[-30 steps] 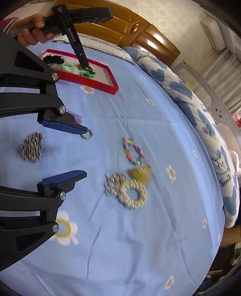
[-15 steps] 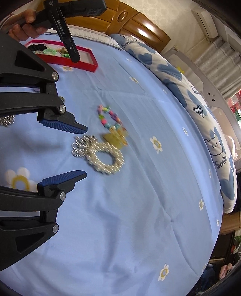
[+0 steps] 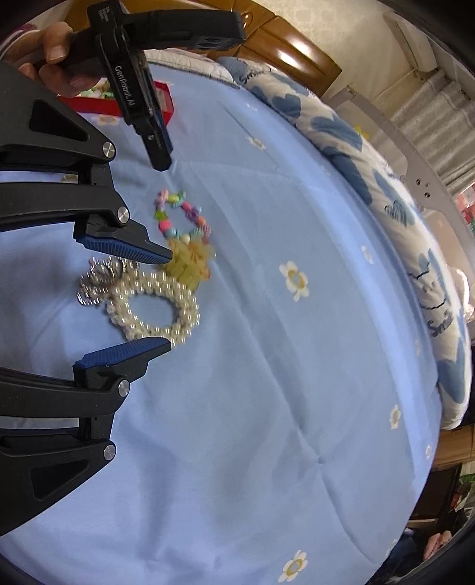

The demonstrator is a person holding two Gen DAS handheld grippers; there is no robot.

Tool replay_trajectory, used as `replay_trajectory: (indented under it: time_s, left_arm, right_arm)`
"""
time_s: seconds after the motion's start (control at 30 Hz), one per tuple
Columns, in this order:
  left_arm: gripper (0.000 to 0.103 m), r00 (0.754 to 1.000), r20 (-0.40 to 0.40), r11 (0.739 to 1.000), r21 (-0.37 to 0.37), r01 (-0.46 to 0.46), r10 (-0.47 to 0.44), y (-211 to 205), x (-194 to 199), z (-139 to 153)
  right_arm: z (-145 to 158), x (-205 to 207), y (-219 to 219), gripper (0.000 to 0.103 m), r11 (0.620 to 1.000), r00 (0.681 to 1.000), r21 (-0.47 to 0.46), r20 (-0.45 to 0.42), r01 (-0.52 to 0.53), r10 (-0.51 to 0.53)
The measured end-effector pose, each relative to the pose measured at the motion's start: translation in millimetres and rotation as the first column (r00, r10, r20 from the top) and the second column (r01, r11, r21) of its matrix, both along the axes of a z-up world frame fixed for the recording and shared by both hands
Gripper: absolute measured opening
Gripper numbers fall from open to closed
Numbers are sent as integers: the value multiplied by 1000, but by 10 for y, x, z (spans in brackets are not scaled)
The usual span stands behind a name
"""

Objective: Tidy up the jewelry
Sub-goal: 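Grasp the multicolour bead bracelet with the left tool while the right tool grasps the pearl bracelet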

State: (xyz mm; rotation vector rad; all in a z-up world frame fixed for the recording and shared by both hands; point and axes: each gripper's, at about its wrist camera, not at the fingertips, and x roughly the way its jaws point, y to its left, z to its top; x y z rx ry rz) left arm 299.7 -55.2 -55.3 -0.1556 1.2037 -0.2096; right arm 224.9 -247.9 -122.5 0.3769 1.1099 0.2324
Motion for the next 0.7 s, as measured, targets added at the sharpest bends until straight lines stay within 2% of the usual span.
replay_trajectory:
  time_s: [0.13, 0.23, 0.27, 0.33, 0.47, 0.7]
  left_arm:
    - [33, 999, -7, 999, 19, 38, -38, -168, 133, -100]
    - [32, 998, -24, 997, 48, 65, -64, -273, 187, -223]
    - [29, 997, -10, 995, 66, 73, -72, -303, 174, -232]
    - [18, 995, 6, 992, 73, 99, -99, -344, 139, -224]
    - [13, 992, 13, 991, 56, 122, -123, -344, 37, -208]
    - [12, 994, 42, 994, -21, 106, -105, -89, -300, 4]
  right_arm:
    - [-191, 54, -6, 42, 1000, 999, -26, -40, -8, 7]
    - [-205, 48, 22, 39, 999, 1000, -50, -25, -20, 19]
    - [-203, 40, 33, 35, 998, 1000, -62, -23, -21, 20]
    - [-217, 19, 28, 15, 997, 1000, -71, -23, -23, 21]
    - [-219, -39, -3, 13, 999, 1000, -46, -14, -24, 23]
    - [-28, -276, 49, 12, 999, 999, 28, 19, -43, 43]
